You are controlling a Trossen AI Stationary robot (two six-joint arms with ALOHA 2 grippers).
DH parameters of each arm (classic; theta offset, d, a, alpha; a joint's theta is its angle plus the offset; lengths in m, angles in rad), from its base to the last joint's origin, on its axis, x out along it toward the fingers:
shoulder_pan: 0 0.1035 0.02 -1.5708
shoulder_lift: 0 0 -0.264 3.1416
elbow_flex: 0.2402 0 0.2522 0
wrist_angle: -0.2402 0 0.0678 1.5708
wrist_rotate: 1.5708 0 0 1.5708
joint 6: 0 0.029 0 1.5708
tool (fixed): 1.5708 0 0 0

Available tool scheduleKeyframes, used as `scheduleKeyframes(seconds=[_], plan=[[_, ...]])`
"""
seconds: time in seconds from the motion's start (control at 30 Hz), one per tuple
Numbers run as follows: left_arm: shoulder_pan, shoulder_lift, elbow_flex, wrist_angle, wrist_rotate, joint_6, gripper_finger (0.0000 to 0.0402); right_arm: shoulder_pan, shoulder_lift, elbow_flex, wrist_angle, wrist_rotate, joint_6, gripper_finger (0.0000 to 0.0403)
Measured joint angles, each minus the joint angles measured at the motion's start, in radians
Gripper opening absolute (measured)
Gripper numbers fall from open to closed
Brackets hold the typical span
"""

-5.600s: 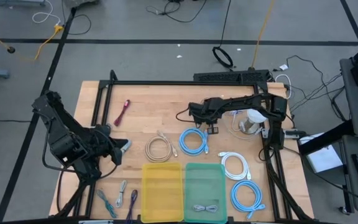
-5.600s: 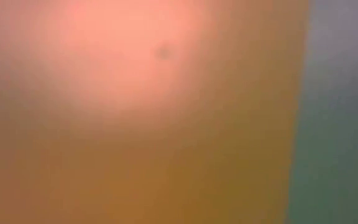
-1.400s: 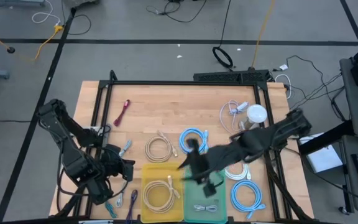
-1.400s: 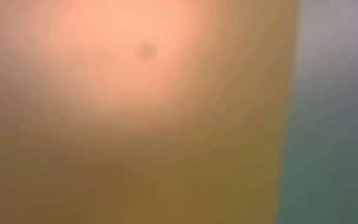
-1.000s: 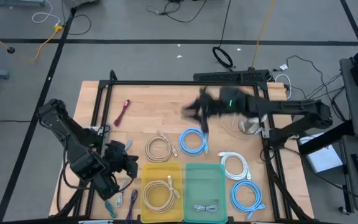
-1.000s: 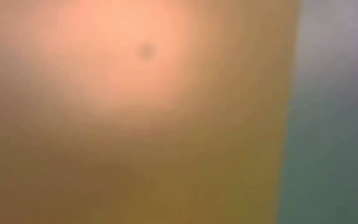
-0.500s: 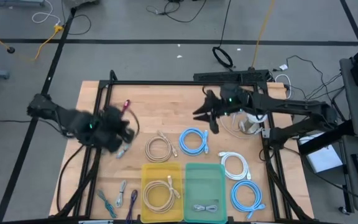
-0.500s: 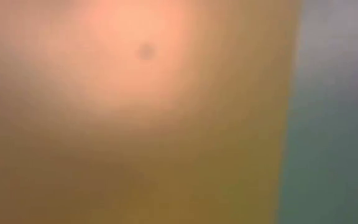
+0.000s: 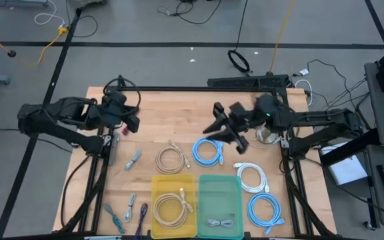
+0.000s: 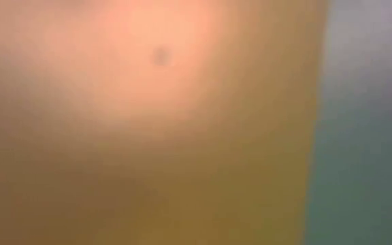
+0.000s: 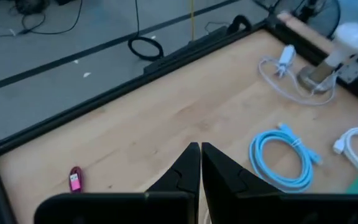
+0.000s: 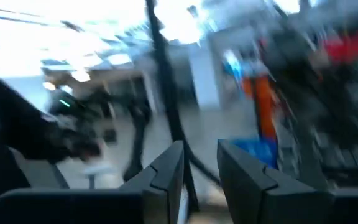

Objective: Pick & Place USB Port
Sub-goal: Put the small pink striped charger cable into the green bin

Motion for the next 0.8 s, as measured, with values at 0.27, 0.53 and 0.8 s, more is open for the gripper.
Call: scheduleKeyframes(seconds=[0.27, 0.53, 0.8], plan=[[0.026, 0.075, 0.0, 0.001, 0.09, 0.062, 0.0017, 0.114, -0.006, 0.0, 0.182, 0.098, -0.055, 0.0085], [0.023, 0.12, 0.0, 0.003, 0.101, 0.075, 0.0017, 0.175, 0.008, 0.216, -0.52, 0.433, -0.479, 0.0073], [0.022, 0.104, 0.0, 0.033, 0.092, 0.067, 0.0017, -0.031, 0.172, 0.602, -0.94, 0.247, -0.501, 0.0073]])
